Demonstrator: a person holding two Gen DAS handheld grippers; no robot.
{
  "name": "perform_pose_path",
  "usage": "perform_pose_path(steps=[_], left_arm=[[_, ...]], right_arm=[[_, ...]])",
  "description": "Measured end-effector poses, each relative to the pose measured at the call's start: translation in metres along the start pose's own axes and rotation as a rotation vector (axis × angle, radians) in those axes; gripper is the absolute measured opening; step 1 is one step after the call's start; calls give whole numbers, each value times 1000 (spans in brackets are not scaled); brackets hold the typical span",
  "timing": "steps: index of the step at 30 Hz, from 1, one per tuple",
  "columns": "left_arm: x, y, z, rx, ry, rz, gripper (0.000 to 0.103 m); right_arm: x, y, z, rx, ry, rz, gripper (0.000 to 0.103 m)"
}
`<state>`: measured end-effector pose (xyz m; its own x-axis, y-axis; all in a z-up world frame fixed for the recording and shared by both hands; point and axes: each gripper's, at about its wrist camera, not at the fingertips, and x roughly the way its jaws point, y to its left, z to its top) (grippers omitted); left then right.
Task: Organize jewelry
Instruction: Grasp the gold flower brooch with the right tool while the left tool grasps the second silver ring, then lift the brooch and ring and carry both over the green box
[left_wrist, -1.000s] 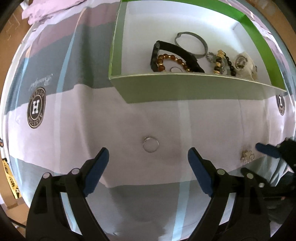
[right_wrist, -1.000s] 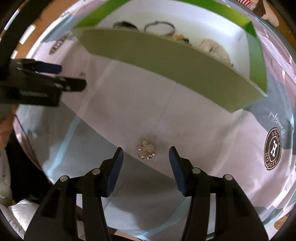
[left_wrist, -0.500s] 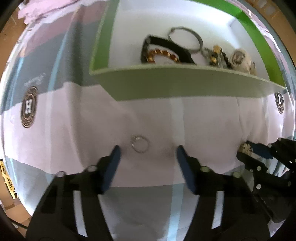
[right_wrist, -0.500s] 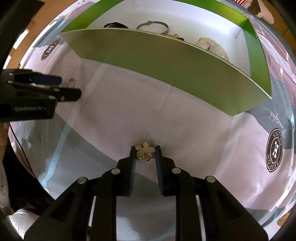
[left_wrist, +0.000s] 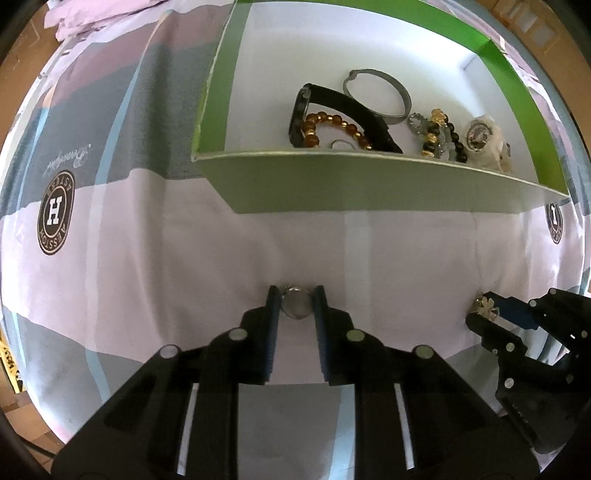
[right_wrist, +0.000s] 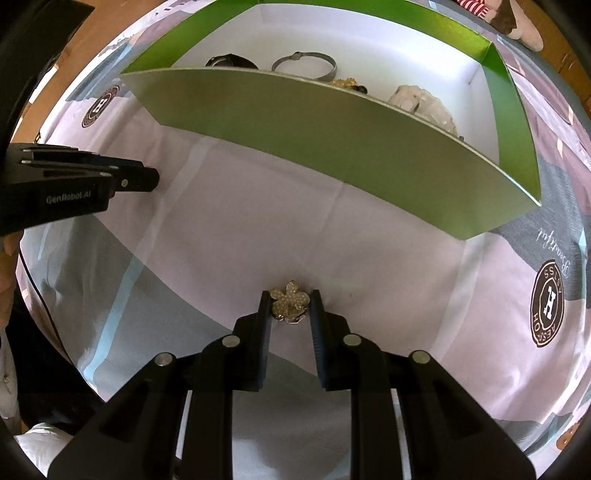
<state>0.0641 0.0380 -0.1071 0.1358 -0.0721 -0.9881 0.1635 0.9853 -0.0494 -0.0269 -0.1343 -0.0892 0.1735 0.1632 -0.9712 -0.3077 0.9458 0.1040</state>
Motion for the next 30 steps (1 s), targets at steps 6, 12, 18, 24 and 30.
perform_pose_path(steps=[6, 12, 18, 24, 30], left_arm=[[-5, -15, 2, 25, -19, 9, 18], [-12, -25, -3, 43, -37, 19, 19], [-16, -36, -10, 54, -52, 23, 18], [-31, -38, -15, 68, -79, 19, 18], [-41, -37, -17, 75, -95, 12, 19]], right_arm=[[-4, -4, -2, 9, -13, 4, 21], [-9, -10, -6, 15, -26, 1, 21], [-16, -13, -8, 27, -47, 3, 21], [-21, -15, -10, 30, -65, 2, 21], [-22, -16, -11, 33, -68, -1, 21]])
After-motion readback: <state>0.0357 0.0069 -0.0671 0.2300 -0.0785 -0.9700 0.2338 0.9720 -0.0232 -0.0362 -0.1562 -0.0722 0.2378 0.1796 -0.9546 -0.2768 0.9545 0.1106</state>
